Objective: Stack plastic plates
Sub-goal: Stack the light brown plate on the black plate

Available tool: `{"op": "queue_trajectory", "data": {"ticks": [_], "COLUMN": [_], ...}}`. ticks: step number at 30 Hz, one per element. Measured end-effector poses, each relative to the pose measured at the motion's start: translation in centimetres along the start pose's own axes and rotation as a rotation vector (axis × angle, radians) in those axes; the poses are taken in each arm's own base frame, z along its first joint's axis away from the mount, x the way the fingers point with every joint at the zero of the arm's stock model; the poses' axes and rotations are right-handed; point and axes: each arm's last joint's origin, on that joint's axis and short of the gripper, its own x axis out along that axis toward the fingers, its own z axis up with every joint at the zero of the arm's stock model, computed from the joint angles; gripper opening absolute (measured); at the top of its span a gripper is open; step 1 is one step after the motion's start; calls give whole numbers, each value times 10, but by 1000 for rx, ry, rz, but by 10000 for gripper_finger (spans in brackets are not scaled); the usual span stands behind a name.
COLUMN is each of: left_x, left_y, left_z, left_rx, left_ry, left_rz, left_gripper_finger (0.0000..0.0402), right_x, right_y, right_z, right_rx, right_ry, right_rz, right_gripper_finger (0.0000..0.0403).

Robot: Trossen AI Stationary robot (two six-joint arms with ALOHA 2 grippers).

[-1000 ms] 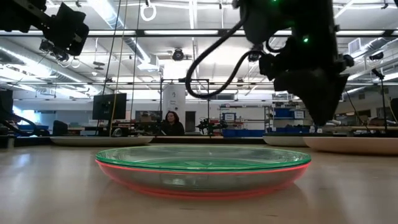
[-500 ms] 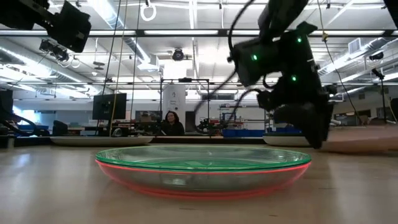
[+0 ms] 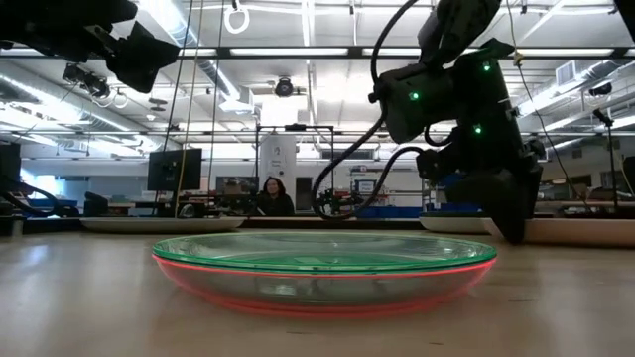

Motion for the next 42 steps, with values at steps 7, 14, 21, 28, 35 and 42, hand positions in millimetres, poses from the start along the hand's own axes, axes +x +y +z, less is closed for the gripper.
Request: {"op": "queue_trajectory", "data": {"ticks": [7, 14, 21, 28, 35, 42], "left_x": [0, 0, 0, 0, 0, -1], "left_y": [0, 1, 2, 2, 1, 1], "left_z": [0, 1, 1, 3, 8, 13], "left_rx": [-4, -2, -2, -9, -24, -123], "left_ry": [0, -15, -22, -42, -88, -142], "left_rz": [0, 41, 87, 84, 76, 55], "left_gripper_finger": [283, 283, 283, 283, 283, 283], "right_x": [-2, -2, -6, -52, -116, -112], "right_y": [9, 13, 18, 36, 22, -43], "right_z": [-7, -12, -14, -16, -19, 18], "right_rx": [-32, -52, -85, -149, -254, -8], "right_ry": [-9, 35, 16, -117, -339, -364], "right_rz": [43, 81, 94, 109, -128, -278], "right_gripper_finger": [176, 132, 59, 20, 27, 20]}}
